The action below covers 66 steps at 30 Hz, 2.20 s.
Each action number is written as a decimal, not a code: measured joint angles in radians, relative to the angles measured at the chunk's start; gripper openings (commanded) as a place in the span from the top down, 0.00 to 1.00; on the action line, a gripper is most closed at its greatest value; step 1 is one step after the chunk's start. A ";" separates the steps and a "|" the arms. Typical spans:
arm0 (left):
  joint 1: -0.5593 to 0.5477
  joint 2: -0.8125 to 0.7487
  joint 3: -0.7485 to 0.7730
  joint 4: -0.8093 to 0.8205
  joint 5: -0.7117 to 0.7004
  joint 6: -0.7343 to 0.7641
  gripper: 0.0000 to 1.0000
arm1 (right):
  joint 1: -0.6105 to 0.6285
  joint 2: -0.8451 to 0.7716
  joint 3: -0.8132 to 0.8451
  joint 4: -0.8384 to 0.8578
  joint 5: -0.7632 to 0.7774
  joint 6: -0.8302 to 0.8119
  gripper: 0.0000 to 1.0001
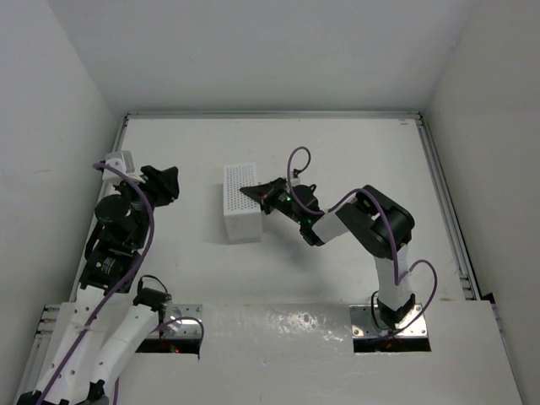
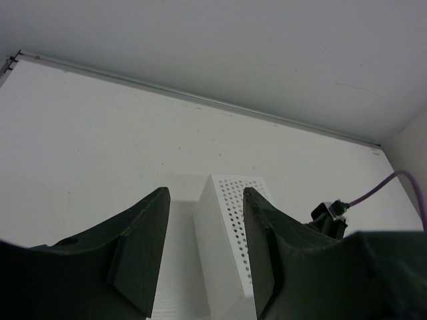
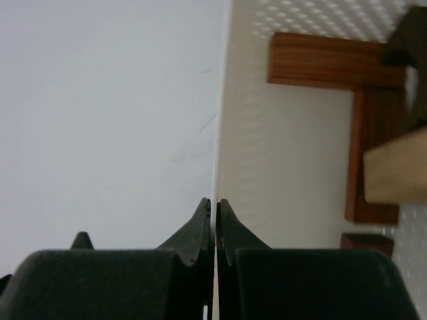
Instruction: Build the wood block tower
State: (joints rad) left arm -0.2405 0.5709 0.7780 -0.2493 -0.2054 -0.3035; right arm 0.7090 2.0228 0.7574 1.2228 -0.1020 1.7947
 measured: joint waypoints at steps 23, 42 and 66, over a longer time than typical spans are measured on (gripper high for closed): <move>0.000 -0.010 0.045 -0.158 -0.039 0.018 0.40 | 0.072 0.001 0.125 -0.045 0.094 0.030 1.00; 0.000 -0.011 0.066 -0.222 -0.090 0.033 0.26 | 0.114 -0.025 0.161 -0.025 0.117 0.062 1.00; -0.001 -0.108 0.078 -0.140 0.000 0.016 0.81 | -0.137 -0.446 0.198 -0.493 -0.249 -0.595 1.00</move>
State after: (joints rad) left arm -0.2413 0.4625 0.8558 -0.3889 -0.2058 -0.2874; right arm 0.5720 1.5768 0.9554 0.7300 -0.3515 1.1995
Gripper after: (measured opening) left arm 0.274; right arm 0.003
